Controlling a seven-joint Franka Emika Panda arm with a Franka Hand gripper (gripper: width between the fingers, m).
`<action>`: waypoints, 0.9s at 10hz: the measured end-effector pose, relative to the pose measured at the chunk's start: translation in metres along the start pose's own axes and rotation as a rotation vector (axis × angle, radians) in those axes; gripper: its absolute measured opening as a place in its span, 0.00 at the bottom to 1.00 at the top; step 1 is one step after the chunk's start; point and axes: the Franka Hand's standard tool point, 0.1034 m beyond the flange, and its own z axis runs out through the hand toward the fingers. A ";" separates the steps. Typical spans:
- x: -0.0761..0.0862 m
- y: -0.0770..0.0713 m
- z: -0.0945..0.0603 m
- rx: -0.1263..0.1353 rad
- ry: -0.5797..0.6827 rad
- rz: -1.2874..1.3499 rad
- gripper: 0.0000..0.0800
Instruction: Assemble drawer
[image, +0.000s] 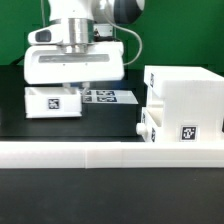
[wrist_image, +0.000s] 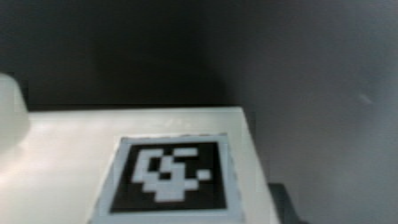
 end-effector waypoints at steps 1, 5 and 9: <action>0.014 -0.010 -0.004 0.009 0.001 -0.029 0.05; 0.055 -0.005 -0.018 0.039 -0.011 -0.156 0.05; 0.053 -0.003 -0.016 0.041 -0.013 -0.342 0.05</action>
Offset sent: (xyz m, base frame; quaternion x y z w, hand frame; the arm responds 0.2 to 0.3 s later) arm 0.0380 -0.0081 0.0256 -0.0011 -0.0241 -0.1228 0.9921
